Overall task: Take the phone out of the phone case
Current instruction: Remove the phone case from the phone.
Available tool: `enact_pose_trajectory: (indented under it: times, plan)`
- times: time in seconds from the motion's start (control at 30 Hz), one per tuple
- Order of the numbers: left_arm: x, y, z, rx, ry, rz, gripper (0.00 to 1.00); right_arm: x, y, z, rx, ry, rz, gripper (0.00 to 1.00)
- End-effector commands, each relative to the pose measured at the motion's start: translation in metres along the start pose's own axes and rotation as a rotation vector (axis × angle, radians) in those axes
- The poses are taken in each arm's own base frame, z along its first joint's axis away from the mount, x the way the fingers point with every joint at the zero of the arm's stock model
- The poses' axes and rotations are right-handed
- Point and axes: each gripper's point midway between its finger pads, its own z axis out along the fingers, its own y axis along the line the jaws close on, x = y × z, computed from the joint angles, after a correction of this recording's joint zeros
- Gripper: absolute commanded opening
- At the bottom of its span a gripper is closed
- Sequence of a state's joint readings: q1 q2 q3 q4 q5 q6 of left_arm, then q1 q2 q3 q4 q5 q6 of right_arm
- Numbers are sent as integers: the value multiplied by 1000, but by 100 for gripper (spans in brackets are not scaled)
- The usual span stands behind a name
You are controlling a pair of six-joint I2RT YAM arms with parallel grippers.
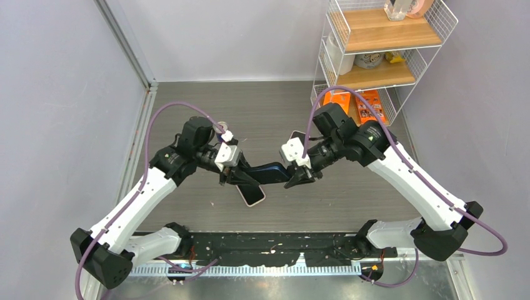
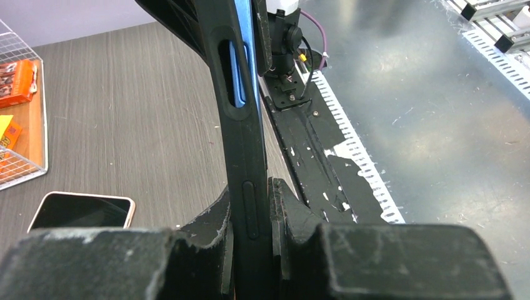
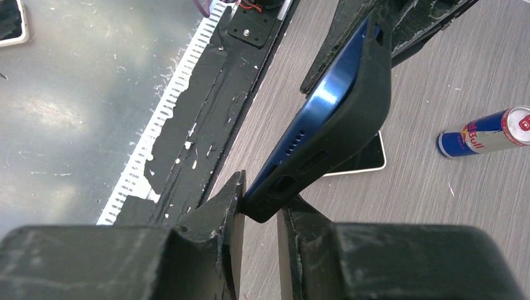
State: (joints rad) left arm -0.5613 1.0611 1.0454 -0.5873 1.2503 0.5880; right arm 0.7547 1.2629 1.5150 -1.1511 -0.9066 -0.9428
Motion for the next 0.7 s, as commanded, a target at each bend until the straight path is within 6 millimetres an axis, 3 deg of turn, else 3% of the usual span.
enact_pose_trajectory:
  times: [0.0,0.67]
  plan:
    - [-11,-27,3,113,-48,58,0,-29,11,-17,8,-66,-96,5]
    - [3,-29,9,132,13,81,0,-21,20,-9,-42,-27,-107,5]
